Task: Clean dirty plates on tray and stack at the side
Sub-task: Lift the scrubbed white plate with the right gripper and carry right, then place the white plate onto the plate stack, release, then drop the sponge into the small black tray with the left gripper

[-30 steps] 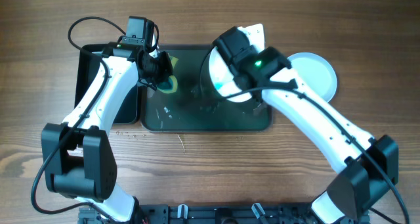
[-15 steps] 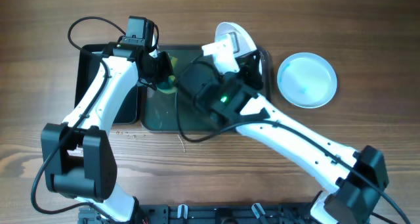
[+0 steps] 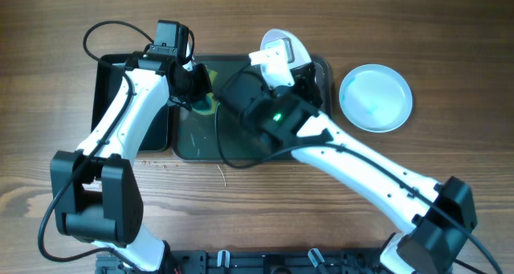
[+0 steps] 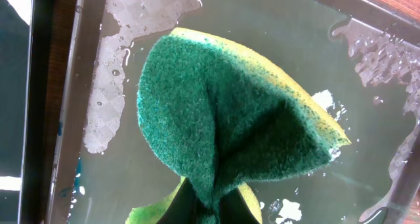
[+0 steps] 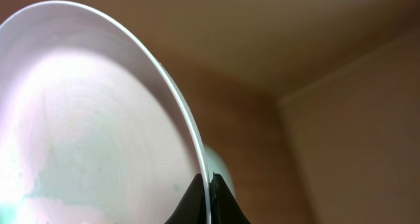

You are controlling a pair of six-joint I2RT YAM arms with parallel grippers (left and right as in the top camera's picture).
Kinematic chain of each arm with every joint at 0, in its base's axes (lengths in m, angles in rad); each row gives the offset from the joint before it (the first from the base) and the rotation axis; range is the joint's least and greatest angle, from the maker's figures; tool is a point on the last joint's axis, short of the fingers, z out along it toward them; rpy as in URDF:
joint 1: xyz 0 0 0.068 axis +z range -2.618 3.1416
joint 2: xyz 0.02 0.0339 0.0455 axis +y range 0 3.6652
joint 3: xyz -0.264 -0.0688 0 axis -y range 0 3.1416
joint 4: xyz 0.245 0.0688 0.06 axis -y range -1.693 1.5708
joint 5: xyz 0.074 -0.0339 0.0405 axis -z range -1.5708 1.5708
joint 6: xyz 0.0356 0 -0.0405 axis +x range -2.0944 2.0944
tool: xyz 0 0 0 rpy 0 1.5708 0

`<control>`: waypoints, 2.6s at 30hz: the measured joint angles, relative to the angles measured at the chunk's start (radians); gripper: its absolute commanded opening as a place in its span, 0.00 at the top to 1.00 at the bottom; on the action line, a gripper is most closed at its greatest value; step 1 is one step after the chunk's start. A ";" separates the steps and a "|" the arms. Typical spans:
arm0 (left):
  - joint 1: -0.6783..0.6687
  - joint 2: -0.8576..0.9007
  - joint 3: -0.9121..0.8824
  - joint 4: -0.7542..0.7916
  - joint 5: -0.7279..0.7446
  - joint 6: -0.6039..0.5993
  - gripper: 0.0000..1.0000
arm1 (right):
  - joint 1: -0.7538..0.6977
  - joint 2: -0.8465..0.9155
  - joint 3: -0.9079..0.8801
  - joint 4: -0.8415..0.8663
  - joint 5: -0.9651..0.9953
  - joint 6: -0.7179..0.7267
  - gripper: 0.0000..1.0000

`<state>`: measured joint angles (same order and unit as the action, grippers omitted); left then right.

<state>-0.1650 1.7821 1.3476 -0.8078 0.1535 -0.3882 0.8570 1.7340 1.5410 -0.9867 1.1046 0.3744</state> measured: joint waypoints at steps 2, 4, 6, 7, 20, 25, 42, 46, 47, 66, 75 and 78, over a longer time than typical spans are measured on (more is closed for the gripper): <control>0.000 0.000 0.000 0.000 0.000 0.000 0.96 | -0.054 0.000 0.000 0.003 -0.156 0.000 0.96; 0.000 0.000 0.000 0.000 -0.001 0.000 0.96 | -0.122 0.000 0.000 0.004 -0.332 0.000 0.96; 0.000 0.000 0.000 0.000 -0.003 0.000 0.96 | -0.208 0.000 0.000 0.004 -0.520 -0.001 0.96; 0.000 0.000 0.000 0.000 -0.003 0.000 0.96 | -0.257 0.000 0.000 0.005 -0.621 -0.005 0.96; 0.000 0.000 0.000 0.000 -0.004 0.000 0.96 | -0.815 0.000 0.000 -0.039 -1.218 -0.059 0.96; 0.000 0.000 0.000 0.000 -0.004 0.000 0.96 | -1.010 -0.002 -0.040 -0.002 -1.209 -0.065 0.96; 0.001 0.000 0.002 -0.002 -0.007 0.013 0.96 | -1.126 -0.004 -0.430 0.342 -1.175 -0.065 0.47; 0.020 -0.001 0.057 -0.122 -0.007 0.058 0.96 | -1.124 -0.004 -0.388 0.237 -1.202 -0.074 0.41; 0.033 -0.002 0.090 -0.163 -0.010 0.077 0.96 | -1.124 -0.006 -0.345 0.195 -1.217 -0.075 0.41; 0.291 -0.008 -0.026 0.001 -0.225 0.401 0.92 | -0.941 -0.073 -0.150 0.041 -1.269 -0.146 0.34; 0.291 0.064 -0.082 0.087 -0.232 0.425 0.00 | -0.916 -0.073 -0.150 0.026 -1.270 -0.161 0.35; 0.291 0.063 -0.077 0.075 -0.232 0.415 0.00 | -0.916 -0.073 -0.150 0.011 -1.270 -0.169 0.32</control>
<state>0.1265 1.8454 1.2701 -0.7326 -0.0780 0.0265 -0.0593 1.6611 1.3914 -0.9760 -0.1654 0.2058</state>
